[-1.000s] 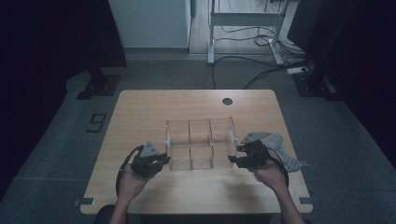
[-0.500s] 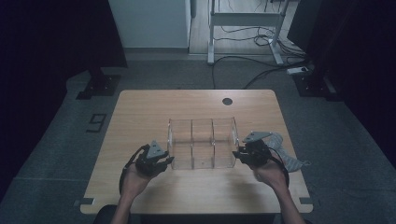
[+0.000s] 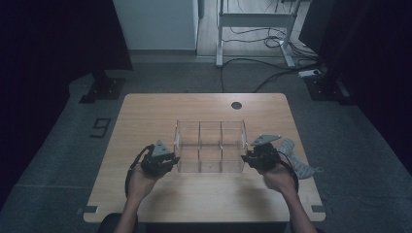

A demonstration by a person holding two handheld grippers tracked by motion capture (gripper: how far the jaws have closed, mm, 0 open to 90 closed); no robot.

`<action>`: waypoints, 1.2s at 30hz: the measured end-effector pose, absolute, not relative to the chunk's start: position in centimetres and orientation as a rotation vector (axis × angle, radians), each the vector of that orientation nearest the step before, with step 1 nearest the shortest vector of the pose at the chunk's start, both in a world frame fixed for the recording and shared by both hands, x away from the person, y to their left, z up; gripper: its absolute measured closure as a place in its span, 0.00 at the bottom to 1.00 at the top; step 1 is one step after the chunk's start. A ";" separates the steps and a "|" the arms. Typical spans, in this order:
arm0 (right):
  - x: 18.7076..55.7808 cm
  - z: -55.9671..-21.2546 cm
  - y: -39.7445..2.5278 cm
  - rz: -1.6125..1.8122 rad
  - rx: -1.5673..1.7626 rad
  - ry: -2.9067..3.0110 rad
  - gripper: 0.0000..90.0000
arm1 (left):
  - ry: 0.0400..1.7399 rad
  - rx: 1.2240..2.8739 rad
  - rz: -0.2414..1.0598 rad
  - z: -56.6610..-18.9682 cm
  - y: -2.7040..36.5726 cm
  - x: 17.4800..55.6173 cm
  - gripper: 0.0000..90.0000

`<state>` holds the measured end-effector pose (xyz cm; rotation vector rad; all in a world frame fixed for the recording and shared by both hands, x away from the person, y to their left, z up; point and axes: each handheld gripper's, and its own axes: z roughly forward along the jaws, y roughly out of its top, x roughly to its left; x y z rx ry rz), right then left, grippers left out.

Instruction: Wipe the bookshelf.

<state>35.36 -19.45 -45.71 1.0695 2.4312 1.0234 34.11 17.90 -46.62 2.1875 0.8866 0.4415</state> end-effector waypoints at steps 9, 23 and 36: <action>36.8 -45.8 -19.6 1.036 1.100 2.415 0.77 | 0.885 2.187 0.420 -46.5 17.9 35.9 0.79; 39.0 -45.8 -19.3 1.039 1.121 2.402 0.76 | 0.950 2.145 0.381 -46.7 18.0 39.0 0.80; 39.1 -45.6 -19.8 1.065 1.108 2.406 0.52 | 0.945 2.140 0.382 -46.4 18.2 38.8 0.58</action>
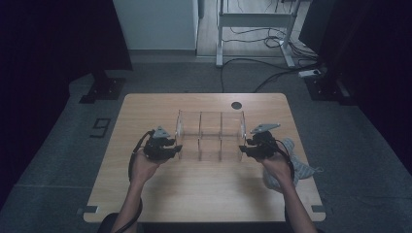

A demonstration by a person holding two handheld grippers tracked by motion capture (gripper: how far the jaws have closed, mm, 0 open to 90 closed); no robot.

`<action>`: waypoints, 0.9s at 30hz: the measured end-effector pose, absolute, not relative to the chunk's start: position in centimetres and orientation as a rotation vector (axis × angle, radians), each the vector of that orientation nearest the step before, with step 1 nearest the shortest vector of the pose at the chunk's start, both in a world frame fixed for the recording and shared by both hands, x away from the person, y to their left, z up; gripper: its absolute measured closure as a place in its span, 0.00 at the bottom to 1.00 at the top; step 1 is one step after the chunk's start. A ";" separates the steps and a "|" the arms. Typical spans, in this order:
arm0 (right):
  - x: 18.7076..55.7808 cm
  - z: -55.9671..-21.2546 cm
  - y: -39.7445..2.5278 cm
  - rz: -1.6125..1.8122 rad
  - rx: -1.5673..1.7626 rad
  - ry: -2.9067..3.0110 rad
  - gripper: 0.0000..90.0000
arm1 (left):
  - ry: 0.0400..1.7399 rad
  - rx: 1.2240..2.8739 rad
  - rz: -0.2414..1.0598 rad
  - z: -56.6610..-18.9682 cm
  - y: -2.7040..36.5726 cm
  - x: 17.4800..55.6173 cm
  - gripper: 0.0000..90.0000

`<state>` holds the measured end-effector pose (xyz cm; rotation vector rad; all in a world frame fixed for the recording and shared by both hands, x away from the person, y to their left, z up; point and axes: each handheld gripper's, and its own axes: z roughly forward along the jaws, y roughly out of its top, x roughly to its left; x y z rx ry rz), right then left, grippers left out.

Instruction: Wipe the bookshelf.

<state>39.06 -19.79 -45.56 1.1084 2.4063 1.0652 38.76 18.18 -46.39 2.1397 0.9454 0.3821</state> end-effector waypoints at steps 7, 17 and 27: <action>38.2 -45.0 -19.9 1.122 1.072 2.436 0.31 | 0.924 2.110 0.364 -45.6 18.7 37.4 0.37; 36.0 -44.0 -20.3 1.199 1.027 2.458 0.16 | 0.878 2.132 0.342 -44.8 19.1 34.9 0.15; 33.5 -43.6 -21.8 1.217 0.997 2.468 0.14 | 0.855 2.137 0.339 -45.2 19.6 32.4 0.07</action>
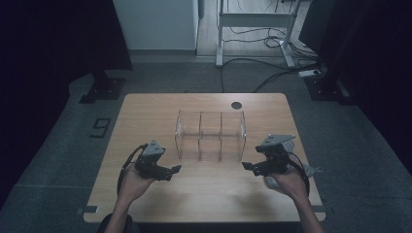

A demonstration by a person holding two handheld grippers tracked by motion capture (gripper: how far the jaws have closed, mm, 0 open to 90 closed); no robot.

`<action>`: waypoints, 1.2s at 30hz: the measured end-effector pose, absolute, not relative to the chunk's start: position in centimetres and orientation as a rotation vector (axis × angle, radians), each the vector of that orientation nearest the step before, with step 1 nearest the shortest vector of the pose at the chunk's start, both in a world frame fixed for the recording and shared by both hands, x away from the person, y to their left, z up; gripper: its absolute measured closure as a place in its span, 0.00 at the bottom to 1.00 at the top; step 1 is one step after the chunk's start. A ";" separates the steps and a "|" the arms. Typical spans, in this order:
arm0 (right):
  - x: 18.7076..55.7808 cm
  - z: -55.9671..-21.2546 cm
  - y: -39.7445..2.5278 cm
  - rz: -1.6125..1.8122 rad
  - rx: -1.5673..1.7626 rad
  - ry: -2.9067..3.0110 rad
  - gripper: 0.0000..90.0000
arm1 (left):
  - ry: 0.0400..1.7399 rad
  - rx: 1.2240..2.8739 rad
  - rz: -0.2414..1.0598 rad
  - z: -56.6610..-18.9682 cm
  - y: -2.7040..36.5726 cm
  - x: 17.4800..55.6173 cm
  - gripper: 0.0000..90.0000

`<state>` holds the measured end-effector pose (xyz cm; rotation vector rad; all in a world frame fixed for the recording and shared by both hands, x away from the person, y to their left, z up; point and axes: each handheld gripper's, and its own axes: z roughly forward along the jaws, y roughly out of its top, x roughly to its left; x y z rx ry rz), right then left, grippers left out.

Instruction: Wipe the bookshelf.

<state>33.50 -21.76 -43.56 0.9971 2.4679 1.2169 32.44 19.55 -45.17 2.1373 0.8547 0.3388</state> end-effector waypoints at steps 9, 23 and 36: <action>32.0 -44.8 -22.6 1.215 1.027 2.457 0.10 | 0.857 2.145 0.383 -46.6 20.4 30.6 0.00; 32.3 -48.8 -22.1 1.142 1.066 2.512 0.07 | 0.935 2.123 0.285 -50.4 21.2 30.1 0.00; 32.9 -52.4 -21.1 0.976 1.085 2.614 0.08 | 0.956 2.232 0.276 -53.1 19.9 30.6 0.00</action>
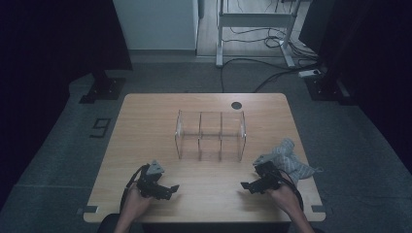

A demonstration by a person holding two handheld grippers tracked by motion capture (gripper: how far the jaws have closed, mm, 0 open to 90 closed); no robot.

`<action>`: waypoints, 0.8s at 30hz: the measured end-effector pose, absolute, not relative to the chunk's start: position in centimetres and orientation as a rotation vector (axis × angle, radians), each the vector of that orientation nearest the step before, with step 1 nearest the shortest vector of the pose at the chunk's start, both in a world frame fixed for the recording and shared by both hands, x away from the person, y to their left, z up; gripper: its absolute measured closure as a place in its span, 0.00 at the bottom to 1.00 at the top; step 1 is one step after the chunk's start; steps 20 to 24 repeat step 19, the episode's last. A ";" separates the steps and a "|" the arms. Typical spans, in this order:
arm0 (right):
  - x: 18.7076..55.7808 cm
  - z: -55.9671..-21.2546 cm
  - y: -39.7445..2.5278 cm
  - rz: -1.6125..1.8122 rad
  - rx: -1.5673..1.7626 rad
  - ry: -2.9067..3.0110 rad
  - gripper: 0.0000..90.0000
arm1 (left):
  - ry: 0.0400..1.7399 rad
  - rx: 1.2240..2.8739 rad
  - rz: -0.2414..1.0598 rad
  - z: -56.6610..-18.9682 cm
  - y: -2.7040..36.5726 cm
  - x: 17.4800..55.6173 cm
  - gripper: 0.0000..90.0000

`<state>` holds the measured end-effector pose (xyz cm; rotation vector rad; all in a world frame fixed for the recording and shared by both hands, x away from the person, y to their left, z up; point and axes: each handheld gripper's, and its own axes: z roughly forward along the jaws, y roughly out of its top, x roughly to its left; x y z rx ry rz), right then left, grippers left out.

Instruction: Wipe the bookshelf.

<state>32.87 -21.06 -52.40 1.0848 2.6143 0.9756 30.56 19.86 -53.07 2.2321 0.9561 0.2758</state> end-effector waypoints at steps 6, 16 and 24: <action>32.8 -53.6 -20.4 0.890 1.050 2.664 0.07 | 0.959 2.318 0.272 -54.1 19.1 30.7 0.00; 32.4 -54.3 -19.6 0.806 1.012 2.631 0.00 | 0.957 2.315 0.324 -54.5 19.0 30.7 0.00; 32.3 -54.4 -19.7 0.821 1.019 2.620 0.00 | 0.955 2.306 0.326 -54.6 19.1 30.7 0.00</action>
